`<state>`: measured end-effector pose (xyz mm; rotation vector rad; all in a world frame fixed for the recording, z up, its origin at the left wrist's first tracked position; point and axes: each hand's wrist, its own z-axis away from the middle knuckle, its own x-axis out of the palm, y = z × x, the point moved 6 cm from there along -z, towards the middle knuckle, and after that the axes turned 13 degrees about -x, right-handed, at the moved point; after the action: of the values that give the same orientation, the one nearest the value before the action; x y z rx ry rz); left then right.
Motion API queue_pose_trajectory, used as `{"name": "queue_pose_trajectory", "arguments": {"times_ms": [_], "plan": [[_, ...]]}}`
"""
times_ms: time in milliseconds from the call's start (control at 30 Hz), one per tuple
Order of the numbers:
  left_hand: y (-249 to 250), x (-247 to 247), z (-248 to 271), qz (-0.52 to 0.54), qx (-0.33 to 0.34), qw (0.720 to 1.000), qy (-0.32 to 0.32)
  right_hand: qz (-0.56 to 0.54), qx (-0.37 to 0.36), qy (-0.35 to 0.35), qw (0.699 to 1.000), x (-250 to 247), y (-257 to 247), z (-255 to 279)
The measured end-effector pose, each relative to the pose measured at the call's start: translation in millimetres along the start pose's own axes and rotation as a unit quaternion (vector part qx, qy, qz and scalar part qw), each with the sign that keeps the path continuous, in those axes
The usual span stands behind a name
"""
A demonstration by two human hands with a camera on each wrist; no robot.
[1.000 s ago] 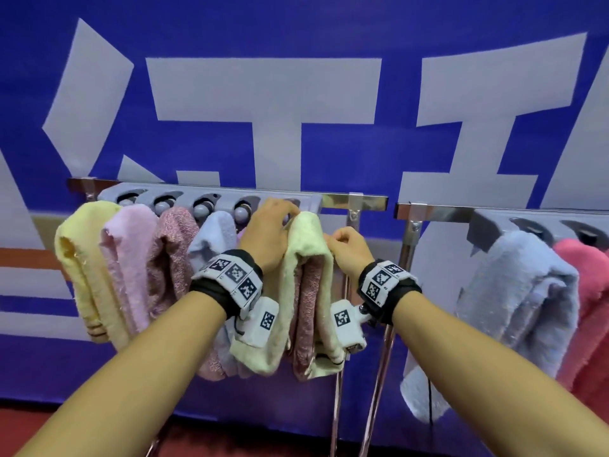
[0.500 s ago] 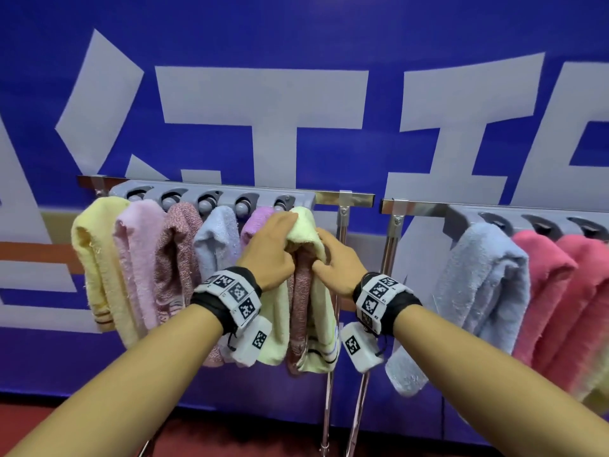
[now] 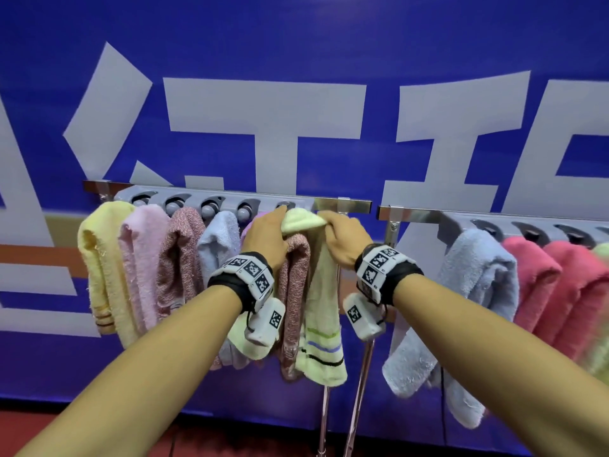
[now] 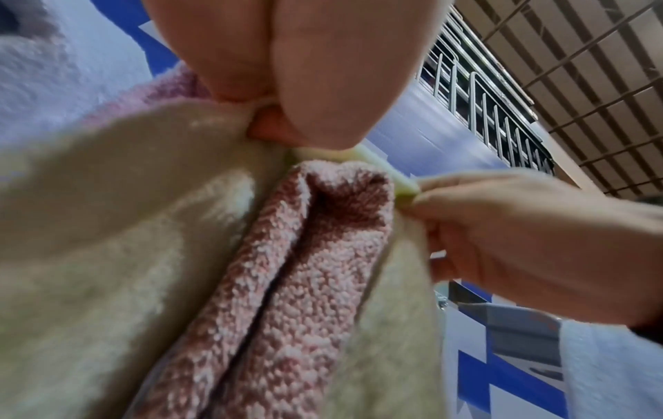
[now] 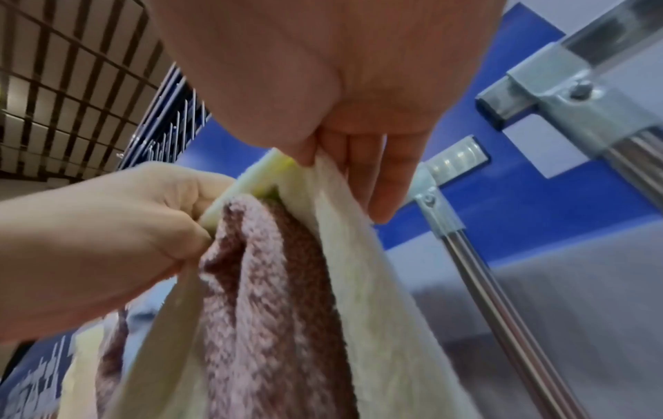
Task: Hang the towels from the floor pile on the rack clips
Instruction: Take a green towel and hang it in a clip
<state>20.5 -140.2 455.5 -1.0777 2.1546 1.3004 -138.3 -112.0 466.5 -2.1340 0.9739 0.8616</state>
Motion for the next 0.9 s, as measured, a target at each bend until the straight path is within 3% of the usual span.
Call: {"name": "queue_pose_trajectory", "arguments": {"times_ms": [133,267,433,600,767,900], "plan": [[5.1,4.9,0.2,-0.035,-0.008,0.999,0.027,0.078,0.010,0.032,0.996,-14.0,-20.6,-16.4],[-10.2,28.6,12.6,-0.030,-0.008,0.997,-0.064,0.155,-0.031,-0.060,0.986,9.4,-29.0,-1.4],[-27.8,36.9,24.0,-0.032,-0.035,0.992,-0.113,0.109,0.004,-0.074,0.991,25.9,-11.0,26.7],[-30.6,36.5,28.9,-0.014,-0.073,0.988,-0.132,0.037,0.037,-0.149,0.987,45.8,-1.2,39.6],[-33.9,36.0,31.1,-0.017,-0.066,0.990,-0.126,0.109,0.089,-0.075,0.987,30.6,10.9,40.0],[-37.1,38.2,36.3,-0.018,-0.073,0.988,-0.138,0.076,0.088,-0.142,0.983,45.7,8.7,47.5]]}}
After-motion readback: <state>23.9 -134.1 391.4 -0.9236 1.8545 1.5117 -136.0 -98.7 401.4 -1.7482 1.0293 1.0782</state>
